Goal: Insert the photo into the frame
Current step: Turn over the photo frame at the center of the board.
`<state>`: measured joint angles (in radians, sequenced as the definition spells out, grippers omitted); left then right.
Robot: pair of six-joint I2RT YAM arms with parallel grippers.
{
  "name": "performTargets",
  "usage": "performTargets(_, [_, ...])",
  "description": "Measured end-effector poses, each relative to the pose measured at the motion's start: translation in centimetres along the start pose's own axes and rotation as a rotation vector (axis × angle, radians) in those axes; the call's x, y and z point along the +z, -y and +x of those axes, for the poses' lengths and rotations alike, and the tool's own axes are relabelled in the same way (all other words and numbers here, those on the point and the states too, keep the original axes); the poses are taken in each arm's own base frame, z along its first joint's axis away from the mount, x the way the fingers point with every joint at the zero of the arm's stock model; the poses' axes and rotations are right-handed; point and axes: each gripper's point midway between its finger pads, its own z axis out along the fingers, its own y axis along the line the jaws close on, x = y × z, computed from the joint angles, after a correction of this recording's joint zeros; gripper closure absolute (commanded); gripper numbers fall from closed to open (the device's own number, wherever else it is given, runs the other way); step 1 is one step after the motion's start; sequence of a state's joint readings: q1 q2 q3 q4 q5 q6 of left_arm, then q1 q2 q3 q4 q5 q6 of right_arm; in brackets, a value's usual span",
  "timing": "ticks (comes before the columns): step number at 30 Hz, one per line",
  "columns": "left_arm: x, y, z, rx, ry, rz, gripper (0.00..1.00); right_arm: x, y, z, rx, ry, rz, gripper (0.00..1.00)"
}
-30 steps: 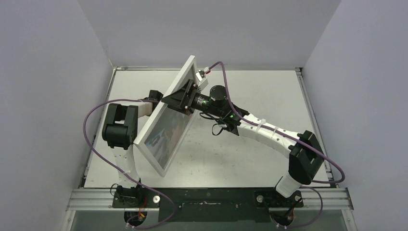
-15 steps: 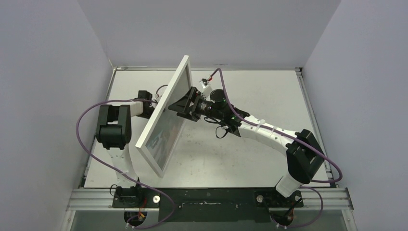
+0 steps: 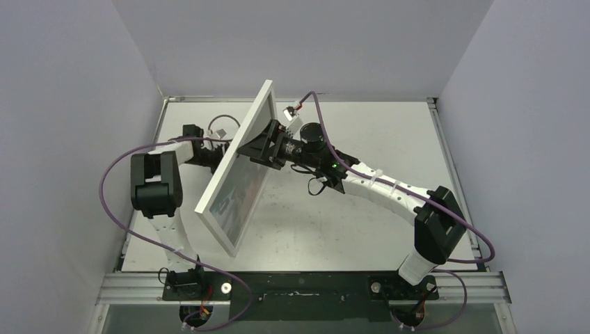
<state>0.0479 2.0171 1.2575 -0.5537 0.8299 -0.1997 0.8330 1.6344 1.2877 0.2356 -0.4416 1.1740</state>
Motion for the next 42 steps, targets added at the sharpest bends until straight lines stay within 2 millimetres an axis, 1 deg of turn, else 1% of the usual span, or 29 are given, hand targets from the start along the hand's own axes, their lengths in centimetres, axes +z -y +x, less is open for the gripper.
performTargets(2, [-1.8,0.4,-1.6,-0.010,0.042,0.008,0.53,0.0,0.2,0.1,0.000,-0.004,0.008,0.26])
performTargets(4, [-4.3,1.6,-4.0,0.004,0.114,0.024,0.52,0.0,0.2,0.1,0.000,-0.004,0.008,0.26])
performTargets(7, [-8.9,5.1,-7.4,0.066,0.246,0.069,0.49,0.0,0.2,0.1,0.001,-0.004,0.009,0.26])
performTargets(8, [-10.1,6.2,-8.0,0.086,0.278,0.086,0.46,0.0,0.2,0.1,0.001,-0.004,0.009,0.26])
performTargets(9, [-11.7,8.0,-8.6,0.111,0.317,0.111,0.39,0.0,0.3,0.1,0.001,-0.004,0.009,0.26])
performTargets(10, [-13.0,9.6,-8.9,0.135,0.346,0.135,0.27,0.0,0.3,0.1,0.001,-0.005,0.010,0.26])
performTargets(11, [-14.2,11.3,-9.1,0.160,0.370,0.163,0.14,0.0,0.4,0.2,0.002,-0.005,0.011,0.26])
performTargets(12, [-15.2,12.6,-9.2,0.178,0.387,0.185,0.05,0.0,0.4,0.2,0.002,-0.005,0.011,0.26])
performTargets(13, [-16.3,14.0,-9.3,0.202,0.407,0.208,0.03,0.0,0.4,0.2,0.002,-0.005,0.011,0.26])
performTargets(17, [-19.7,18.9,-9.0,0.273,0.462,0.299,0.04,0.0,0.5,0.2,0.006,-0.006,0.012,0.26])
performTargets(20, [-21.8,22.0,-8.5,0.314,0.497,0.365,0.04,-0.1,0.8,0.3,0.010,-0.010,0.016,0.26])
performTargets(23, [-23.3,24.3,-7.6,0.362,0.517,0.403,0.04,-0.1,1.0,0.2,0.018,-0.008,0.019,0.26])
performTargets(25, [-23.7,25.5,-6.8,0.400,0.521,0.408,0.04,-0.1,1.1,0.3,0.022,-0.010,0.018,0.26])
performTargets(27, [-23.3,26.5,-5.9,0.453,0.515,0.388,0.04,-0.1,1.2,0.4,0.026,-0.011,0.018,0.27])
performTargets(29, [-22.0,27.5,-4.9,0.512,0.491,0.352,0.04,-0.2,1.4,0.5,0.031,-0.011,0.016,0.27])
performTargets(32, [-19.0,28.1,-3.1,0.585,0.432,0.282,0.02,-0.2,1.7,0.6,0.041,-0.011,0.016,0.27])
performTargets(34, [-17.3,27.7,-2.1,0.611,0.385,0.230,0.01,-0.2,2.0,0.7,0.049,-0.010,0.018,0.27])
performTargets(38, [-15.6,25.8,-1.9,0.635,0.349,0.107,0.00,-0.3,2.5,0.7,0.057,-0.008,0.025,0.27])
performTargets(40, [-15.0,24.8,-1.8,0.646,0.337,0.044,0.05,-0.2,2.7,0.7,0.059,-0.007,0.025,0.27])
performTargets(42, [-14.4,24.1,-1.5,0.661,0.321,-0.008,0.09,-0.2,3.0,0.6,0.063,-0.005,0.028,0.27])
